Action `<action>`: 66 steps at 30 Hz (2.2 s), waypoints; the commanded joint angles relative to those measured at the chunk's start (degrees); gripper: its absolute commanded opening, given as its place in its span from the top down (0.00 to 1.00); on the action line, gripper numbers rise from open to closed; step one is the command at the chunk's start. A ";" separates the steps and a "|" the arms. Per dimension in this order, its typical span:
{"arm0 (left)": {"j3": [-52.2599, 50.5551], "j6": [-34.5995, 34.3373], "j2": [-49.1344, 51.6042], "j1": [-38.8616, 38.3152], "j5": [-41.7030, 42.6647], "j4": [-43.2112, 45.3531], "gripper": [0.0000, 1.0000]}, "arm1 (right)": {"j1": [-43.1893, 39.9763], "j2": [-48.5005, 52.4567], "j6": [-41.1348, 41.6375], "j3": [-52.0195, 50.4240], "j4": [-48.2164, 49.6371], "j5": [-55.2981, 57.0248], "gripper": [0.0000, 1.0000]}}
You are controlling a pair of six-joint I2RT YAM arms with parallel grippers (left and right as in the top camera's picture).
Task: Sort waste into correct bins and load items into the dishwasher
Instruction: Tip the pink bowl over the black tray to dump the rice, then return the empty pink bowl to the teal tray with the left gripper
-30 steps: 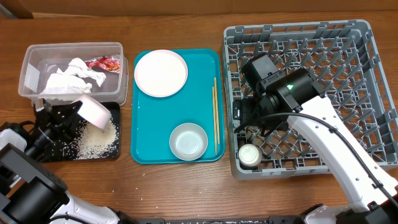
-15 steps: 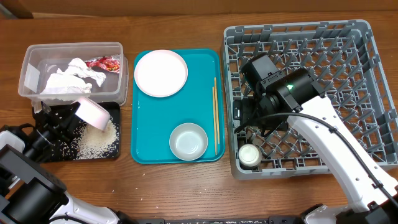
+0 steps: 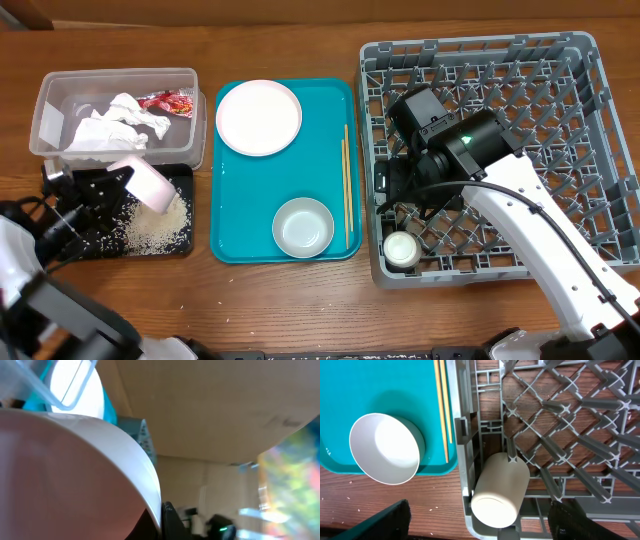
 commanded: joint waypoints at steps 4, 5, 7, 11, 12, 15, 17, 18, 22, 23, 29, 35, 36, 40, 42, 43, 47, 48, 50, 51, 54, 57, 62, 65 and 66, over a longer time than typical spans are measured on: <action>5.70 -11.69 -13.09 -10.49 -24.57 8.66 0.96 | 0.17 -0.04 -0.15 1.31 0.50 0.33 0.11; 6.10 -13.05 -14.43 -13.27 -27.54 10.43 0.96 | 0.17 -0.04 -0.15 1.31 0.50 0.33 0.11; 6.23 -15.04 -16.55 -19.34 -33.05 14.21 0.96 | 0.17 -0.04 -0.15 1.31 0.50 0.33 0.11; 6.14 -17.05 -17.35 -34.27 -47.82 18.91 0.96 | 0.17 -0.04 -0.15 1.31 0.55 0.35 0.11; 6.12 -17.05 -16.96 -37.88 -51.76 19.37 0.96 | 0.17 -0.04 -0.15 1.31 0.55 0.35 0.11; 6.12 -17.18 -14.47 -49.22 -64.87 19.50 0.96 | 0.17 -0.04 -0.17 1.31 0.68 0.37 0.11; 6.12 -17.68 -11.74 -55.95 -73.33 19.37 0.96 | 0.17 -0.04 -0.17 1.31 0.76 0.39 0.11; 6.12 -18.97 -8.98 -60.54 -79.32 19.39 0.96 | 0.17 -0.04 -0.20 1.31 0.76 0.57 0.11; 6.12 -19.82 -2.12 -66.95 -85.64 19.74 0.96 | 0.17 -0.04 -0.20 1.31 0.74 0.57 0.11; 6.12 -19.80 -0.35 -67.84 -86.05 19.87 0.96 | 0.17 -0.04 -0.17 1.31 0.74 0.57 0.11; 6.12 -21.90 8.26 -68.96 -86.40 18.03 0.96 | 0.17 -0.04 -0.20 1.31 0.85 0.57 0.11; 6.21 -21.84 9.33 -68.96 -84.78 17.55 0.82 | 0.17 -0.04 -0.17 1.31 1.84 0.55 0.11; 6.45 -21.81 9.33 -68.96 -84.65 17.53 0.76 | 0.17 -0.04 -0.17 1.31 1.81 0.55 0.11; 8.68 -19.61 9.33 -68.96 -81.92 16.98 0.54 | 0.17 -0.04 -0.17 1.31 1.81 0.55 0.11; 10.69 -18.53 9.33 -68.96 -80.52 15.80 0.51 | 0.17 -0.04 -0.17 1.31 1.81 0.55 0.11; 11.89 -18.16 9.33 -68.96 -80.00 15.04 0.51 | 0.17 -0.04 -0.17 1.31 1.81 0.55 0.11; 15.80 -12.81 9.33 -68.98 -75.38 13.18 0.51 | 0.17 -0.04 -0.17 1.31 1.84 0.55 0.11; 16.57 -8.72 9.33 -68.98 -71.78 12.94 0.51 | 0.17 -0.04 -0.17 1.31 1.84 0.55 0.11; 16.52 -5.09 9.35 -68.98 -68.74 12.59 0.51 | 0.17 -0.04 -0.17 1.31 1.86 0.55 0.11; 16.41 -4.46 9.40 -68.98 -68.43 12.17 0.51 | 0.17 -0.04 -0.17 1.31 1.86 0.55 0.11; 16.41 -4.90 9.40 -68.94 -68.74 10.95 0.52 | 0.17 -0.04 -0.15 1.31 2.58 -0.02 0.11; 16.83 -7.82 9.22 -68.04 -69.07 10.10 0.52 | 0.37 -0.04 -0.15 1.07 5.14 -3.02 0.11; 20.06 -9.66 8.46 -66.14 -68.46 7.06 0.53 | 2.14 -0.02 0.09 -0.04 10.14 -5.73 0.11; 23.19 -9.64 8.15 -65.33 -68.74 3.91 0.53 | 3.19 0.02 0.39 -0.52 11.87 -5.70 0.11; 24.17 -9.66 8.15 -65.11 -68.94 2.86 0.53 | 3.52 0.09 0.55 -0.52 12.17 -5.70 0.11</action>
